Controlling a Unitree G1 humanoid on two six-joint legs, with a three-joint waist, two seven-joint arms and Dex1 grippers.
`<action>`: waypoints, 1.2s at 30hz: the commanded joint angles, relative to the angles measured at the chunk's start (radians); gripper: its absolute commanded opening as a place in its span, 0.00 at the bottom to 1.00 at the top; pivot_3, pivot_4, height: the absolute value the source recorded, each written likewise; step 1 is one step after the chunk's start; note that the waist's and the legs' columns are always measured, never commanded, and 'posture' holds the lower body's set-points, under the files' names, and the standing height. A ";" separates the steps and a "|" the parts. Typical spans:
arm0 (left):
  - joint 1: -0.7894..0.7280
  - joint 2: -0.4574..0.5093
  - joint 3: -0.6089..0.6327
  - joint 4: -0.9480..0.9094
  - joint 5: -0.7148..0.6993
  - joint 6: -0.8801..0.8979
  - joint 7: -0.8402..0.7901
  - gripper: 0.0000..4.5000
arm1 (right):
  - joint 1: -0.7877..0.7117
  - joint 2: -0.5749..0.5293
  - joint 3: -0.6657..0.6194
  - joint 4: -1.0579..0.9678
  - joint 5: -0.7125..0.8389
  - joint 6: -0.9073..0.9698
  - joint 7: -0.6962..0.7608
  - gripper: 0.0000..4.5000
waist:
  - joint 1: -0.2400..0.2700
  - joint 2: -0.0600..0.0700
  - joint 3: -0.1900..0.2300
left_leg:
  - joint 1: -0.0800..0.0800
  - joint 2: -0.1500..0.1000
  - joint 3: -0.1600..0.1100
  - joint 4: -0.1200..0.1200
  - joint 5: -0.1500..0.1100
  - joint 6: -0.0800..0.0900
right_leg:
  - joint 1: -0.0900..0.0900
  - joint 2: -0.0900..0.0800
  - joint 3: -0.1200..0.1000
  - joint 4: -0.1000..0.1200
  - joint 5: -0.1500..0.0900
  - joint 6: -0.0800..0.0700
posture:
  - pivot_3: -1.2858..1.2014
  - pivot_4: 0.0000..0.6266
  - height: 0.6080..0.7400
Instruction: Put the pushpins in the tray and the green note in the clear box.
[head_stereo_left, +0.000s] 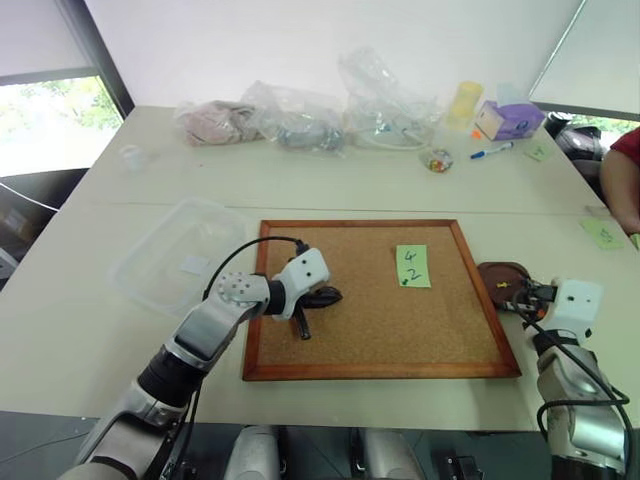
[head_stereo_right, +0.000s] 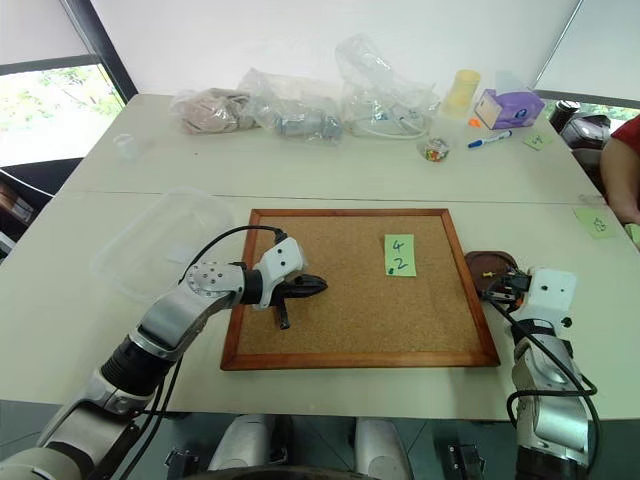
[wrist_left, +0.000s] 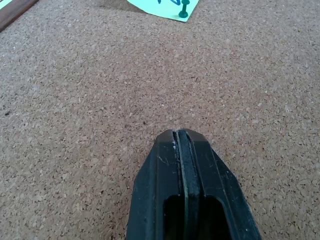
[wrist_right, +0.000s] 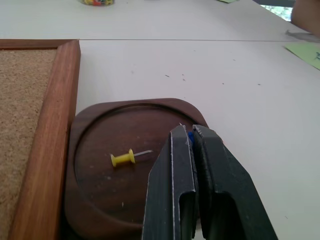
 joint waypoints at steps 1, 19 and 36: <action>-0.007 -0.003 0.003 -0.014 0.009 -0.011 -0.003 0.00 | -0.017 -0.018 -0.003 0.012 0.012 -0.023 0.033 0.01 | 0.000 0.000 0.000 | 0.000 0.000 0.000 0.000 0.000 0.000 | 0.000 0.000 0.000 0.000 0.000 0.000 | 0.52 0.24 0.98; 0.001 0.001 0.011 -0.028 0.017 -0.003 0.004 0.00 | -0.038 0.005 -0.026 0.033 0.023 -0.075 0.015 0.99 | -0.001 0.001 0.000 | 0.000 0.000 0.000 0.000 0.000 0.000 | 0.000 0.000 0.000 0.000 0.001 0.002 | 0.52 0.24 0.98; -0.006 -0.003 0.014 -0.010 0.015 -0.017 -0.008 0.00 | 0.035 0.011 0.296 -0.330 0.070 0.043 0.169 0.99 | 0.000 0.002 0.000 | 0.000 0.000 -0.001 0.000 0.000 0.000 | 0.000 0.001 0.000 0.000 0.001 0.001 | 0.52 0.24 0.98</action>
